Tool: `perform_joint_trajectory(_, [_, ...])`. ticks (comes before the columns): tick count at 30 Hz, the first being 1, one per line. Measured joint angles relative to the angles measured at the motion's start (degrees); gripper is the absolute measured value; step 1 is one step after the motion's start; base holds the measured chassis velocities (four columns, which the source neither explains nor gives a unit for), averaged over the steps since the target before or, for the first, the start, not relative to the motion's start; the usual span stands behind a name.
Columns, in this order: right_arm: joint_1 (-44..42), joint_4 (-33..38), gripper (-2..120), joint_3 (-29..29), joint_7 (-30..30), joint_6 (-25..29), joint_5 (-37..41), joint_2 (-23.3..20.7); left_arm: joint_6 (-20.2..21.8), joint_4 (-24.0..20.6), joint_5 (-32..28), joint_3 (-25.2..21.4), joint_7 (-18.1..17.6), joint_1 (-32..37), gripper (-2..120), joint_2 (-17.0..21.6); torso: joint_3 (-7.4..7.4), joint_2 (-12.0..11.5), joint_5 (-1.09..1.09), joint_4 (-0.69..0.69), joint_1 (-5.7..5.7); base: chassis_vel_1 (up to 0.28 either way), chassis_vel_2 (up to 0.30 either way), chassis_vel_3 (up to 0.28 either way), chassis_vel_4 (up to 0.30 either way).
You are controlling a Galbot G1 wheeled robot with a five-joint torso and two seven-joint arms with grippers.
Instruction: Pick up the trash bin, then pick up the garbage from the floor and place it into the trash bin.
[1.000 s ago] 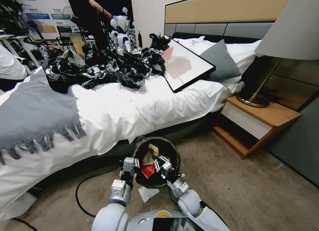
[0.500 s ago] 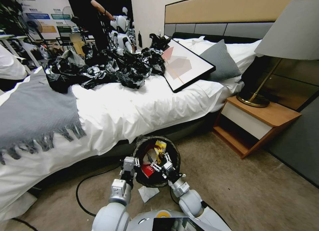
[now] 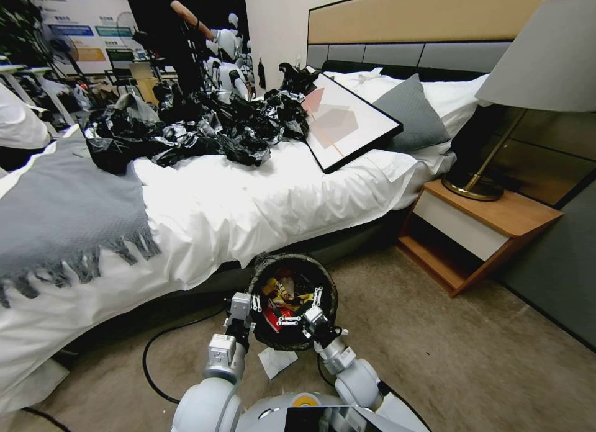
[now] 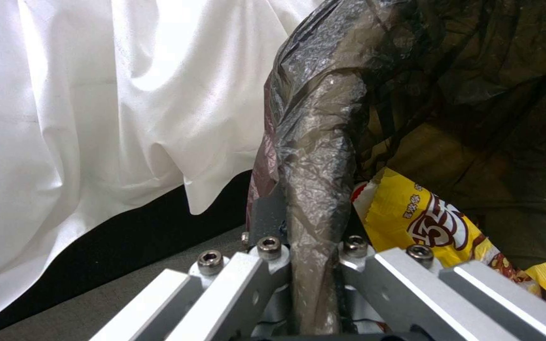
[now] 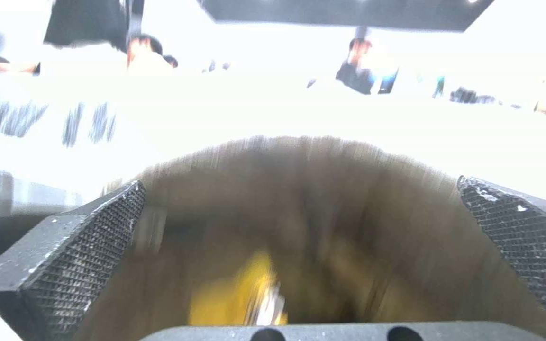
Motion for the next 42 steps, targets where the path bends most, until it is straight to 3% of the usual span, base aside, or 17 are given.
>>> perform_joint_trajectory(11, [-1.70,7.43,101,3.91,2.15,0.09,-0.63,0.80,0.12,-0.33,-0.02,-0.12,-0.02,0.44,0,0.07,0.00,0.00,0.01,0.00,0.00,0.000,0.000,0.000,0.000])
perform_joint_trajectory(18, [-6.76,13.20,100,13.22,7.52,-0.96,-4.78,6.69,0.11,-0.36,-0.37,-0.51,-0.20,0.43,0,0.06,0.00,0.00,0.00,-0.01,0.00,0.000,0.000,0.000,0.000])
perform_joint_trajectory(25, [-10.86,12.39,100,19.63,13.26,-1.73,-4.36,11.11,0.11,-0.28,-0.70,-0.35,-0.36,0.47,0,0.06,0.00,0.00,0.01,0.00,0.00,0.000,0.000,0.000,0.000])
perform_joint_trajectory(42, [-11.11,7.95,100,21.10,14.91,-0.33,-2.31,12.79,0.08,-0.83,-0.54,-0.27,-0.46,1.43,0,-0.48,0.00,0.00,0.01,0.00,0.00,0.000,0.000,0.000,0.000])
